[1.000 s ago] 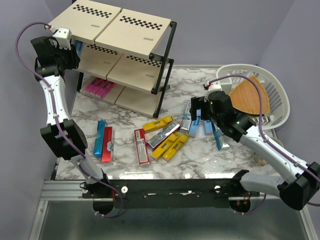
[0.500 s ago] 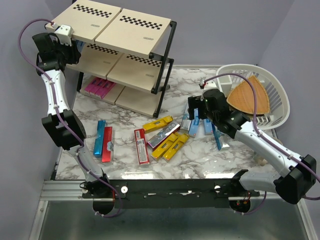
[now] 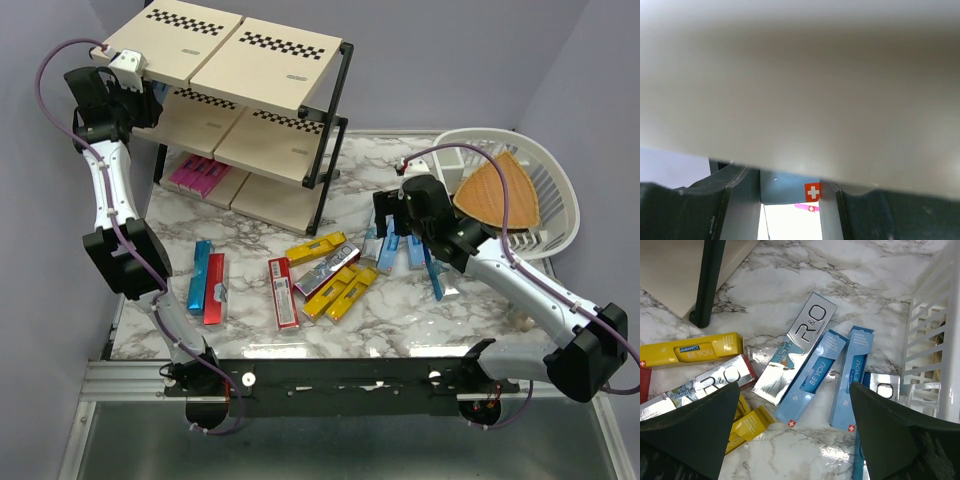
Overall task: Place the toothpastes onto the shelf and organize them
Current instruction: Place the toothpaste on the shelf.
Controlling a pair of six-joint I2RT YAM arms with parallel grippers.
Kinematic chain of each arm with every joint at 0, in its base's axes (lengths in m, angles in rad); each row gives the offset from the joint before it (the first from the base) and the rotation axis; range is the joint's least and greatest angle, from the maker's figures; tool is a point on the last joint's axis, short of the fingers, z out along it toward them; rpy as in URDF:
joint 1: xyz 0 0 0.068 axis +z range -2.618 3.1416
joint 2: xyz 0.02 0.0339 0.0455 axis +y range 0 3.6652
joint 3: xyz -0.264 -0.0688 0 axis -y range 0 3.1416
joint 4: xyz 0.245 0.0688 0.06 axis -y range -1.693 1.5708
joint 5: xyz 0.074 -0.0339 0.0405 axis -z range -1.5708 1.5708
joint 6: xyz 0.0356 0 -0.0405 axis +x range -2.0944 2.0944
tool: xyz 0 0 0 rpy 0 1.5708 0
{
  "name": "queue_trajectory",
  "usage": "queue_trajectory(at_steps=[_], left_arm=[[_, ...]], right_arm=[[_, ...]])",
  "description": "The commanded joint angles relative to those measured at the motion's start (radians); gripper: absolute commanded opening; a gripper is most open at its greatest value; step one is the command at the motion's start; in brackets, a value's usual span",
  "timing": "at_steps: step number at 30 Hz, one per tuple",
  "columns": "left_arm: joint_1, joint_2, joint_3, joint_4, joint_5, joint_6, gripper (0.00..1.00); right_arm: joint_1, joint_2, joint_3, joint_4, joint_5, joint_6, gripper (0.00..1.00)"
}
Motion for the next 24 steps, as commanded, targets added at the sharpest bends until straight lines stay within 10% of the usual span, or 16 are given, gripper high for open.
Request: queue_trajectory(at_steps=[1,10,24], left_arm=[[0.007,-0.016,-0.07,-0.02,0.013,0.026,0.44],[0.052,-0.192,-0.342,0.164,0.075,-0.018,0.43],[0.072,-0.124,-0.267,0.164,0.121,-0.024,0.46]], right_arm=[[-0.009,0.001,0.024,-0.016,0.013,-0.012,0.99],[-0.009,-0.022,0.001,-0.013,0.012,-0.01,0.99],[-0.009,-0.046,-0.028,-0.014,-0.007,0.005,0.99]])
